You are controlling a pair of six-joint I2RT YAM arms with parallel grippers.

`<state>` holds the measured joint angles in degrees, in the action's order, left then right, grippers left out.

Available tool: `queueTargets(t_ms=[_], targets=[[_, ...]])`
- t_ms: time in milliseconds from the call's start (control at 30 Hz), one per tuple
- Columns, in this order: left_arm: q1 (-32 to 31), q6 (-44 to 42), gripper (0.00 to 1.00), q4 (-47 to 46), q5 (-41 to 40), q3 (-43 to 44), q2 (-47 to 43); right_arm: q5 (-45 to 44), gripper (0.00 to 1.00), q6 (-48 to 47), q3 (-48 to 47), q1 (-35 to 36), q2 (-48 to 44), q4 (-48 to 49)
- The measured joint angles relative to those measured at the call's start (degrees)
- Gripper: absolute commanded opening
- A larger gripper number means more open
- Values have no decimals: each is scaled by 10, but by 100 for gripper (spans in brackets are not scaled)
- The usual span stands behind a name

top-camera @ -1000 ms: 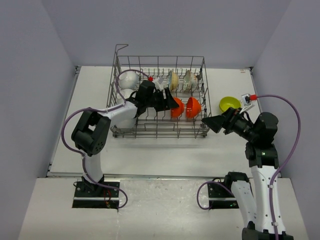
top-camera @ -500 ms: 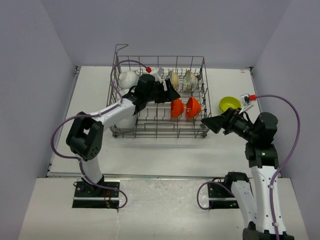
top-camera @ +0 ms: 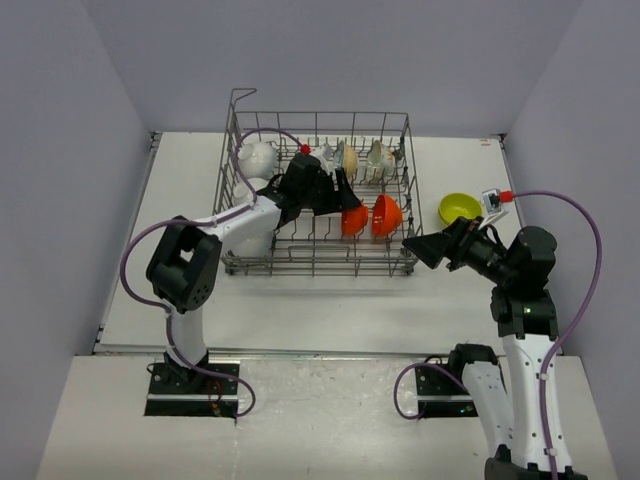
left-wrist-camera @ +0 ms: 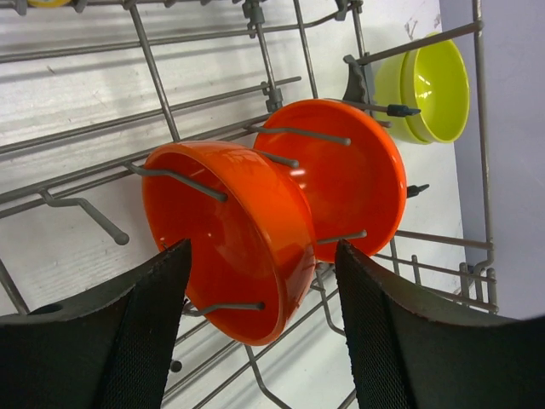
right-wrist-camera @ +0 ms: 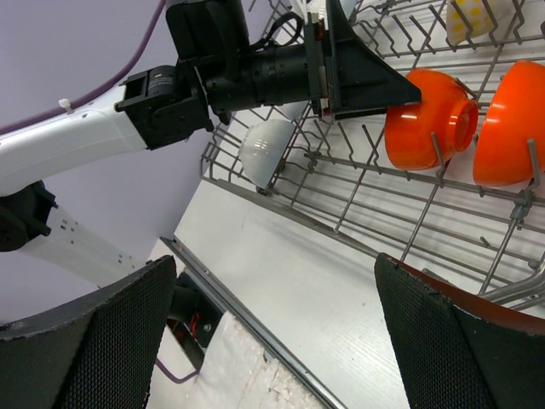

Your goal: Unload the bowls from the dish rack

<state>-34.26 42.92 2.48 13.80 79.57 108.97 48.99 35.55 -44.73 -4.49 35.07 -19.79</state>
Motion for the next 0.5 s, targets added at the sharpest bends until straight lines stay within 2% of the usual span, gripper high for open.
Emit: queueTargets(t_ms=[400, 467, 500], targets=[[0, 36, 53, -24, 44, 8, 22, 0, 98, -2, 0, 1, -6, -1], [0, 43, 44, -32, 50, 8, 28, 0, 98, -2, 0, 1, -6, -1], [0, 47, 37, -34, 53, 8, 31, 0, 98, -2, 0, 1, -6, 0]])
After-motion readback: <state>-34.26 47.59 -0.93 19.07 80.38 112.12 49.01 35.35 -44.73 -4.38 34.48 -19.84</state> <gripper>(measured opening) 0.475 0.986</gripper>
